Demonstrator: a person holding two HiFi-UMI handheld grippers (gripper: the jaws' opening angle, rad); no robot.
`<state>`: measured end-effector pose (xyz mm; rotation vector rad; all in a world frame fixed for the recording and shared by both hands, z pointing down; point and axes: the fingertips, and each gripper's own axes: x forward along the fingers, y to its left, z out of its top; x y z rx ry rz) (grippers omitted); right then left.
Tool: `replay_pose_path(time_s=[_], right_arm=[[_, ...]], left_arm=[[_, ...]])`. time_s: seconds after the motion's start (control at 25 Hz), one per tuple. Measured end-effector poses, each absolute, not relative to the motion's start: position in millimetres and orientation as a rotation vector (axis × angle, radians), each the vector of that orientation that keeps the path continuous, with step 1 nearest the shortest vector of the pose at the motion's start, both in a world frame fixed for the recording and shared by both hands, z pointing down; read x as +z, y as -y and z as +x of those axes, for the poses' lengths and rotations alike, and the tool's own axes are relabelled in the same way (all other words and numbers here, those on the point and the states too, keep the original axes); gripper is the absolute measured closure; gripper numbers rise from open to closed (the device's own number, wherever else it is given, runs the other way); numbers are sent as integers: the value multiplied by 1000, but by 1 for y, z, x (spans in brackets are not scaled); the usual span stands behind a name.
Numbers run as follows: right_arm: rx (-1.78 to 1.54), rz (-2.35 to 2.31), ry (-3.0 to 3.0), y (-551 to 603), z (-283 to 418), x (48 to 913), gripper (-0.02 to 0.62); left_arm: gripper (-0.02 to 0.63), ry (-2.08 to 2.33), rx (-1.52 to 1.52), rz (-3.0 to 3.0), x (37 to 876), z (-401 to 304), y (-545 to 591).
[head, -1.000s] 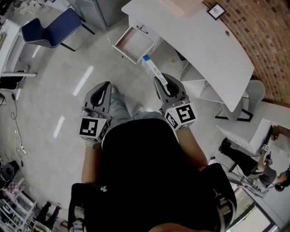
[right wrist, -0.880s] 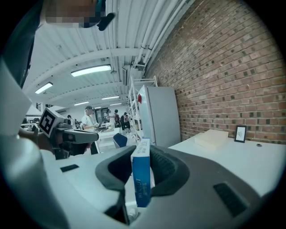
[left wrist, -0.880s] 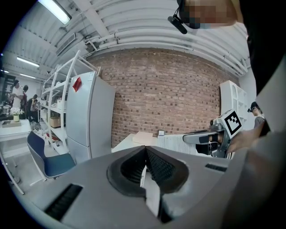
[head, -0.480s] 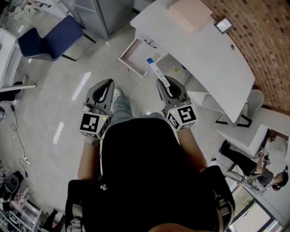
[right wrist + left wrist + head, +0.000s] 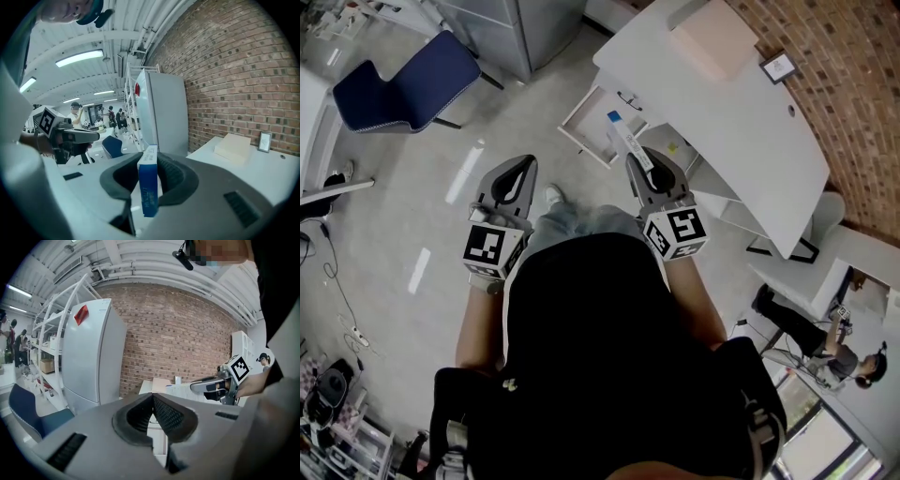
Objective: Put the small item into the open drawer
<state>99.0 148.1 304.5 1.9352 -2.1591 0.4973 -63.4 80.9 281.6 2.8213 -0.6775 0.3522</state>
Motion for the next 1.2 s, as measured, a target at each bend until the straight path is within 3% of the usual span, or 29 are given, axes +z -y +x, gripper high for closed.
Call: replay_pose_path(time_s=[0.56, 1.2], right_arm=[[624, 1764, 2131, -84, 127, 359, 494], [807, 1518, 2047, -14, 146, 505, 494]], left_arm=[[603, 788, 488, 2677, 322, -55, -38], [603, 995, 631, 2489, 389, -56, 5]])
